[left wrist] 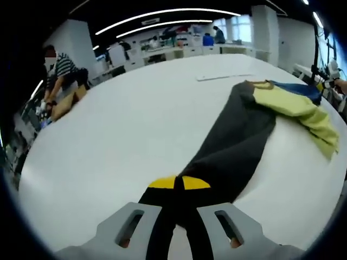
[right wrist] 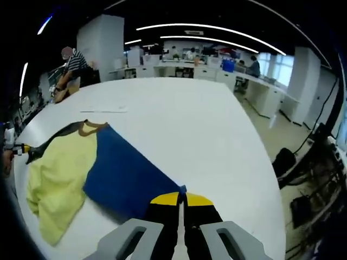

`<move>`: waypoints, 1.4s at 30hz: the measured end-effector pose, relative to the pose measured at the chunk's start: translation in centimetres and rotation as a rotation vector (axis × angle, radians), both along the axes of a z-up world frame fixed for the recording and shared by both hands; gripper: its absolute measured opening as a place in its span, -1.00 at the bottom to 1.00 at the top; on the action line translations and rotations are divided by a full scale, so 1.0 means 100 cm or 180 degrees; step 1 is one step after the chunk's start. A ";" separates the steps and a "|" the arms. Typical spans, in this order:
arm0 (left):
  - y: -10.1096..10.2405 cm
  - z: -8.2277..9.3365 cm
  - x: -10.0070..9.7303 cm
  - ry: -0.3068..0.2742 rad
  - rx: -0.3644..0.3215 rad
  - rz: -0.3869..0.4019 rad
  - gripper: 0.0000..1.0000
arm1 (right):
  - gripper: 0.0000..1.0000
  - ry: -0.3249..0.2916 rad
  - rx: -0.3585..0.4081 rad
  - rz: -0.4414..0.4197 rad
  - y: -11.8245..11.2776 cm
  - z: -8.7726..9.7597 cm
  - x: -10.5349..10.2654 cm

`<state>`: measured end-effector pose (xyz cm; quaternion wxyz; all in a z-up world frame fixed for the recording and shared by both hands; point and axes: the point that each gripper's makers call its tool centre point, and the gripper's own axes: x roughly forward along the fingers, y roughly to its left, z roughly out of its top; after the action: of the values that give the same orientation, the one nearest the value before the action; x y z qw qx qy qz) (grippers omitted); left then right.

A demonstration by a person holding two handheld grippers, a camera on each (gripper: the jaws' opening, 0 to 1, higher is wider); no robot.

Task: Fold the garment on the visible template until the final outline fits inside the template.

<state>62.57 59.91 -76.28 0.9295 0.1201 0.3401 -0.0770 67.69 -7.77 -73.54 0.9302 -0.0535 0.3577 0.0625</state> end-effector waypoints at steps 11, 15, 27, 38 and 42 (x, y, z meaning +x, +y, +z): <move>0.020 -0.006 0.002 0.0046 0.0020 0.0185 -1.00 | -1.00 0.0073 -0.0161 -0.0055 -0.010 -0.013 0.011; 0.026 -0.006 0.000 0.0051 0.0060 0.0215 -1.00 | -1.00 0.0113 -0.0161 -0.0090 -0.013 -0.017 0.013; 0.023 0.001 0.000 -0.0100 -0.0238 0.0288 -0.70 | -0.62 -0.0012 0.0036 -0.0041 -0.008 -0.003 0.011; -0.007 0.016 -0.004 -0.0275 -0.0536 0.0004 0.02 | 0.32 -0.0037 0.0556 0.0237 0.026 0.010 0.001; -0.021 0.026 -0.006 -0.0344 -0.0813 -0.0001 0.21 | 0.57 -0.0063 0.0634 0.0370 0.041 0.017 -0.004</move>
<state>61.95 57.79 -73.68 0.9542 0.0048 0.2770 -0.1133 67.28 -3.64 -71.83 0.9292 0.0179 0.3368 0.1510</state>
